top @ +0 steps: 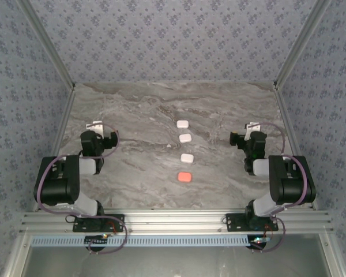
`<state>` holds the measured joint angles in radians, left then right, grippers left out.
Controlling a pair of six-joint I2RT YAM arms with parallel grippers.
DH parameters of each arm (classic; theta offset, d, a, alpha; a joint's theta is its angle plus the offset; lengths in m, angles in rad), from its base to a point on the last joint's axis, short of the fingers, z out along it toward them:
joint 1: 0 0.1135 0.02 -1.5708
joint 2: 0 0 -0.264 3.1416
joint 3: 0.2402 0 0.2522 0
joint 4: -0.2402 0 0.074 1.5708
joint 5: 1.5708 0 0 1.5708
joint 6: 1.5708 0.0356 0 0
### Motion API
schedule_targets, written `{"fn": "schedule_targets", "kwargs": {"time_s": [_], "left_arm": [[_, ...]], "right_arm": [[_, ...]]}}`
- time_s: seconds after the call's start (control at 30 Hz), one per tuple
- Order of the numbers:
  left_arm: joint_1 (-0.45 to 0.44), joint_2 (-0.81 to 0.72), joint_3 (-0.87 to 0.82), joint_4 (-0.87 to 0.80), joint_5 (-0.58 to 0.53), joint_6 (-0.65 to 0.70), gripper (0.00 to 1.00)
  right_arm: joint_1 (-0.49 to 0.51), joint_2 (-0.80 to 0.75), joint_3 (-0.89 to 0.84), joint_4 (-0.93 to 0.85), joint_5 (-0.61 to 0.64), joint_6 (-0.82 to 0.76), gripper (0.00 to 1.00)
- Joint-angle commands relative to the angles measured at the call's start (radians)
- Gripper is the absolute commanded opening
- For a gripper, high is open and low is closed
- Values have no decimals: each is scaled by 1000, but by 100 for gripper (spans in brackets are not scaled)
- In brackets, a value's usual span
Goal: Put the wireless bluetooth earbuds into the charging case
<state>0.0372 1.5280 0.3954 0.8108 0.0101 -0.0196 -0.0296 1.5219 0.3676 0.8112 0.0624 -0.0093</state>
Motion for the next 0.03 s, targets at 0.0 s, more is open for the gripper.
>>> {"fn": "schedule_targets", "kwargs": {"time_s": [0.0], "left_arm": [[-3,5,17,1,-7,-9,99]], "right_arm": [[2,0,19,0,-4,-8,100]]}}
